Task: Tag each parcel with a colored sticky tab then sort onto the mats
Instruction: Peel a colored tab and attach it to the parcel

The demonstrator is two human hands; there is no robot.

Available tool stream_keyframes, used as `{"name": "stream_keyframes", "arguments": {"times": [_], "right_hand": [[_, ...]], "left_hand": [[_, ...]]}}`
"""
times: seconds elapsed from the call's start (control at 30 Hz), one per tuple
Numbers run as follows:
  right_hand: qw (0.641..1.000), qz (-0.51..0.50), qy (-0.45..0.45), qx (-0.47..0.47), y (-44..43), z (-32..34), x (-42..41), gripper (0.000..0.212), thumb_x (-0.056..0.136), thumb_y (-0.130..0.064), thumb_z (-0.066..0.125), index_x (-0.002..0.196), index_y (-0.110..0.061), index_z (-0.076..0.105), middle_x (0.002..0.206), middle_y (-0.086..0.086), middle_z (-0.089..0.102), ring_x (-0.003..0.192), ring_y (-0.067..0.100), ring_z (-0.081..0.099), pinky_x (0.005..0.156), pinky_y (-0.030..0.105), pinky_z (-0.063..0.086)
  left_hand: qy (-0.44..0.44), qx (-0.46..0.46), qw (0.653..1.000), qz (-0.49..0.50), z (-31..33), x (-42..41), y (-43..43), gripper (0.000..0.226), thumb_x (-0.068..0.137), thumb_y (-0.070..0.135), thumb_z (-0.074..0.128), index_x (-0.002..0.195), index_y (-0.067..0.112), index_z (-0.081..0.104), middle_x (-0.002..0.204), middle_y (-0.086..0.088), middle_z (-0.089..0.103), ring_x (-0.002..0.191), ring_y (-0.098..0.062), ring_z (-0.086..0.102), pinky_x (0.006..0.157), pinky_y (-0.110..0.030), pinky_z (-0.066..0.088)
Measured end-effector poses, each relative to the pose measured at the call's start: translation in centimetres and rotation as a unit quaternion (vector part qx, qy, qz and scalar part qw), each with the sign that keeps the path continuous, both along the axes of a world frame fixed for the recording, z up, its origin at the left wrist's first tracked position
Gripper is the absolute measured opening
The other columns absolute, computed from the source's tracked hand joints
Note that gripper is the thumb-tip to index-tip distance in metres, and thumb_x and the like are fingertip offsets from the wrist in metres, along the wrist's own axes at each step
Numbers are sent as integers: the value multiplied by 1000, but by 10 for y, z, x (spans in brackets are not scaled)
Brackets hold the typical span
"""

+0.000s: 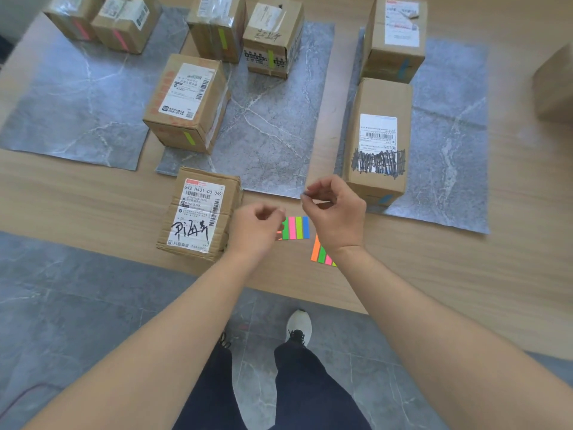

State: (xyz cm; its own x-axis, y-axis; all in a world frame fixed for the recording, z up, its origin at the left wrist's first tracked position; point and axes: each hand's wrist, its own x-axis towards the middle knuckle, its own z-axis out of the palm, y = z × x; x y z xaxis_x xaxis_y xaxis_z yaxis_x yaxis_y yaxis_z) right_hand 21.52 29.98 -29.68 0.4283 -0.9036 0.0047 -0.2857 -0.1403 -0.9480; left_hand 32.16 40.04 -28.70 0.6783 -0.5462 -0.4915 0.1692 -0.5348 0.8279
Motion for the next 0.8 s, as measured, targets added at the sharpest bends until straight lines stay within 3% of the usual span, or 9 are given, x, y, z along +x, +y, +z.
{"name": "stream_keyframes", "arguments": {"times": [0.07,0.13,0.27,0.4,0.5,0.63,0.8], "right_hand": [[1000,13,-5,-21,12,6,1,19,82,-1,78,86,-17,68,83,-9,72,78,6,71,71,21,58],[999,17,-7,-38,24,13,2,14,82,0,78,87,-10,70,82,-10,71,77,4,70,69,16,54],[996,16,-3,-84,50,27,9,11,82,1,79,86,-8,72,80,-16,68,73,2,67,68,12,53],[984,32,8,-174,76,39,14,10,80,4,76,81,-5,74,79,-2,74,71,11,67,67,15,56],[976,56,11,-211,96,45,16,13,78,7,75,80,-5,74,82,1,75,71,16,69,66,24,60],[965,47,36,-254,120,47,17,23,79,11,73,92,-8,77,95,2,77,81,15,71,69,20,58],[973,37,102,-202,151,40,18,39,84,10,63,111,-14,77,112,0,75,93,5,64,73,26,58]], "left_hand": [[121,-42,988,84,21,9,0,12,93,12,68,95,0,71,88,-13,72,81,-27,74,73,-34,62],[173,-53,979,96,37,19,3,18,91,13,71,98,-4,70,85,-13,72,76,-27,73,71,-36,63],[200,-41,977,52,56,32,20,25,89,19,74,99,-5,72,82,-13,73,72,-23,70,65,-27,61],[204,-48,978,17,66,44,41,17,87,15,76,91,-1,73,79,-12,72,65,-18,69,58,-22,56],[200,-62,978,-9,73,53,60,9,87,9,74,87,0,71,78,-13,71,62,-17,66,57,-20,53],[112,-71,988,-75,73,67,91,5,90,4,70,85,2,69,76,-11,69,66,-18,65,61,-23,54],[1,-72,989,-128,62,84,128,7,93,5,66,87,7,67,75,-9,67,63,-17,61,57,-22,54]]}}
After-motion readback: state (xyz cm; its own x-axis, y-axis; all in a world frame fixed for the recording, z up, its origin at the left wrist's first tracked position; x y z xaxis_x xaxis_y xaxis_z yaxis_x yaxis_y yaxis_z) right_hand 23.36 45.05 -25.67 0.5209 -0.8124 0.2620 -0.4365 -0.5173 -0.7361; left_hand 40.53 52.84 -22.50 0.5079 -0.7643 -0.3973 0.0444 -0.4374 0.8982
